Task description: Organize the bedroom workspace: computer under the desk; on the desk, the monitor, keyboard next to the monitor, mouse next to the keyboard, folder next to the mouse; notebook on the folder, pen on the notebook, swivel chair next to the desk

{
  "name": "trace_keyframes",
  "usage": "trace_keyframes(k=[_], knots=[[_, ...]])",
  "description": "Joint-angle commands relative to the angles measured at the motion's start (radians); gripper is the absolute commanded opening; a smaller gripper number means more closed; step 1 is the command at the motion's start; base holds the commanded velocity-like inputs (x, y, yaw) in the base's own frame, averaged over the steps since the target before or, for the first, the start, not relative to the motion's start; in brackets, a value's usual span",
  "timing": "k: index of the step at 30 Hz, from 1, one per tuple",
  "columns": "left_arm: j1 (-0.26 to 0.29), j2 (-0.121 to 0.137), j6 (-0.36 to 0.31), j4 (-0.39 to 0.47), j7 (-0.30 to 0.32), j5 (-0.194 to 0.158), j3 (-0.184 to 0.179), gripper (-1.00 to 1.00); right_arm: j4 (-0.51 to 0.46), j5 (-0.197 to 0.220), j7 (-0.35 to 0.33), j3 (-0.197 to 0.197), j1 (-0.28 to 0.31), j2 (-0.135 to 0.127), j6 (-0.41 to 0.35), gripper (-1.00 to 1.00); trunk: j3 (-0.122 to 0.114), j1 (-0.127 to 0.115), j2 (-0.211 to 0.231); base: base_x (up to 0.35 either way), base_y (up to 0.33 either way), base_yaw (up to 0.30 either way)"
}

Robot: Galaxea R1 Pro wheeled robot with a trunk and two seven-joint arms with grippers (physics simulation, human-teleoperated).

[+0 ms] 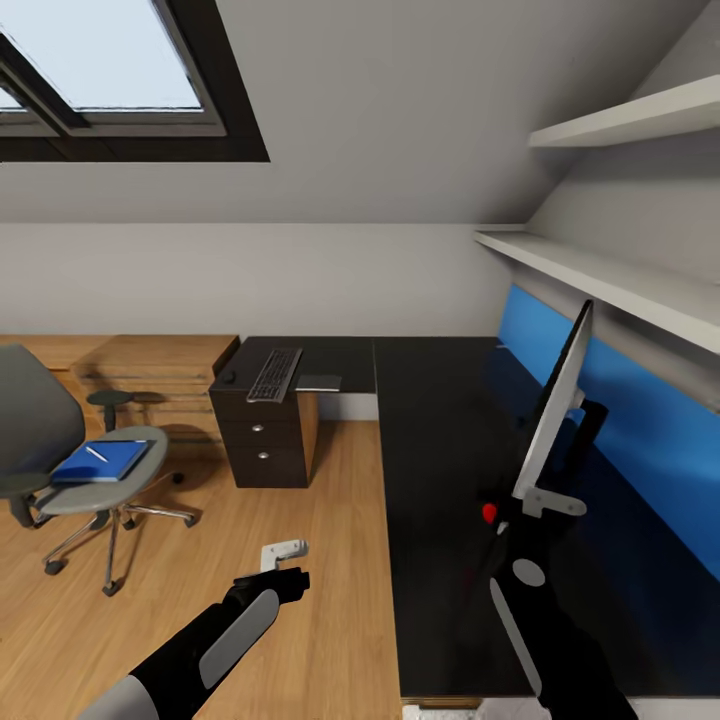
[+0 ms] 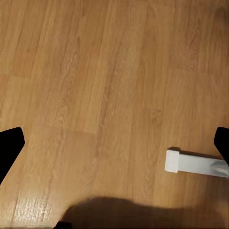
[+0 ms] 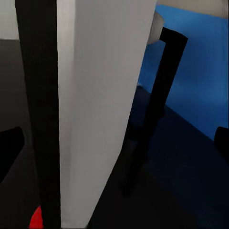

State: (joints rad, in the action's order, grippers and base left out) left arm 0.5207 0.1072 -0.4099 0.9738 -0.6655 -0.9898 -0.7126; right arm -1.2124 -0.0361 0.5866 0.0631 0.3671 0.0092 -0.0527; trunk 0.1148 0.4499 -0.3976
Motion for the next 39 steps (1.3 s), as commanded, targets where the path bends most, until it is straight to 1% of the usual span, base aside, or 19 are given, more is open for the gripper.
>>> trace_keyframes(k=[1,11,14,17,21,30,39], knots=[[0.002,0.001,-0.001,0.002,-0.008,-0.007,-0.004,1.0,0.001,-0.004,0.006,0.001,0.001,0.0,-0.006,1.0,0.002,0.0,-0.002,-0.301,-0.076,0.0],[0.001,0.001,-0.001,0.002,-0.008,-0.006,-0.004,1.0,0.006,-0.004,0.006,0.001,0.001,-0.001,-0.006,1.0,0.002,0.0,-0.002,-0.291,-0.162,0.0],[0.001,0.001,-0.001,0.001,-0.007,-0.006,-0.004,1.0,0.006,-0.003,0.006,0.001,0.001,-0.001,-0.006,1.0,0.002,0.0,-0.002,-0.111,-0.284,0.0],[0.002,0.002,0.0,0.0,-0.005,-0.008,-0.004,1.0,0.005,-0.002,0.006,0.001,0.001,-0.001,-0.006,1.0,0.002,0.0,-0.002,-0.016,-0.029,0.0],[0.002,0.002,0.0,0.0,-0.004,-0.01,-0.004,1.0,0.006,-0.002,0.005,0.001,0.001,-0.002,-0.004,1.0,0.002,0.0,-0.002,-0.004,0.221,0.0],[0.002,0.002,0.0,0.0,-0.003,-0.01,-0.004,1.0,0.002,-0.001,0.0,0.009,0.001,0.0,0.006,1.0,0.002,0.0,-0.002,0.0,0.319,0.0],[0.001,0.002,-0.001,0.0,-0.003,-0.01,-0.003,1.0,0.005,-0.002,-0.002,0.009,0.001,-0.001,0.007,1.0,0.002,0.0,-0.002,0.029,0.06,0.0]])
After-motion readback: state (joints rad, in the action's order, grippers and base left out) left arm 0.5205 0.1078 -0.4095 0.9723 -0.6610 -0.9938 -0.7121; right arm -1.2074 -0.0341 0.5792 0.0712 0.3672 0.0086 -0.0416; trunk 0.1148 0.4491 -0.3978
